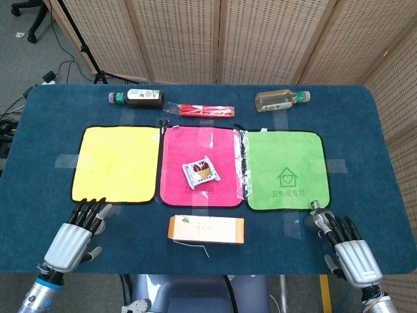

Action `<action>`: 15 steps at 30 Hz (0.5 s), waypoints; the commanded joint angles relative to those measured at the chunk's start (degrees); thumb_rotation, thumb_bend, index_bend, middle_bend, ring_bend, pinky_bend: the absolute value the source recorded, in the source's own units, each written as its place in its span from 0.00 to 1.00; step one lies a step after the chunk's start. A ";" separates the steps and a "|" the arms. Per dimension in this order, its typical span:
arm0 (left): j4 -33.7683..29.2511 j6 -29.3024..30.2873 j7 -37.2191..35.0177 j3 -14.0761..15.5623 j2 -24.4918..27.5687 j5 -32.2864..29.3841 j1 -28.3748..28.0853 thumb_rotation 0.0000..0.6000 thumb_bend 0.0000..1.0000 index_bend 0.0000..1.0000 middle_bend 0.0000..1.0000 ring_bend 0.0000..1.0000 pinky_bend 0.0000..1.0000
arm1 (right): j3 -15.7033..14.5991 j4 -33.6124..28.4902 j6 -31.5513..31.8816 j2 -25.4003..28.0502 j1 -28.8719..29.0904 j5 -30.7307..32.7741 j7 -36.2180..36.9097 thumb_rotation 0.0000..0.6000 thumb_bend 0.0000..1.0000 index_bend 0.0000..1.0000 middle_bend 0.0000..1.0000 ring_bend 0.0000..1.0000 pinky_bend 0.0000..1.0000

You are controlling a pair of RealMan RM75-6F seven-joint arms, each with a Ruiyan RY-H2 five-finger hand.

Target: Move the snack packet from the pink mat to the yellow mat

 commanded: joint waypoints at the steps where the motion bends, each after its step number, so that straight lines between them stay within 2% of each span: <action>1: -0.04 0.16 0.08 0.05 -0.03 0.16 0.05 1.00 0.08 0.00 0.00 0.00 0.00 | -0.08 0.08 0.07 -0.01 -0.04 -0.16 -0.13 1.00 0.44 0.10 0.00 0.00 0.00; 15: -0.05 0.63 -0.37 0.15 0.23 0.74 0.13 1.00 0.08 0.00 0.00 0.00 0.00 | -0.02 -0.76 1.22 0.36 -0.41 -0.73 -0.20 1.00 0.44 0.10 0.00 0.00 0.00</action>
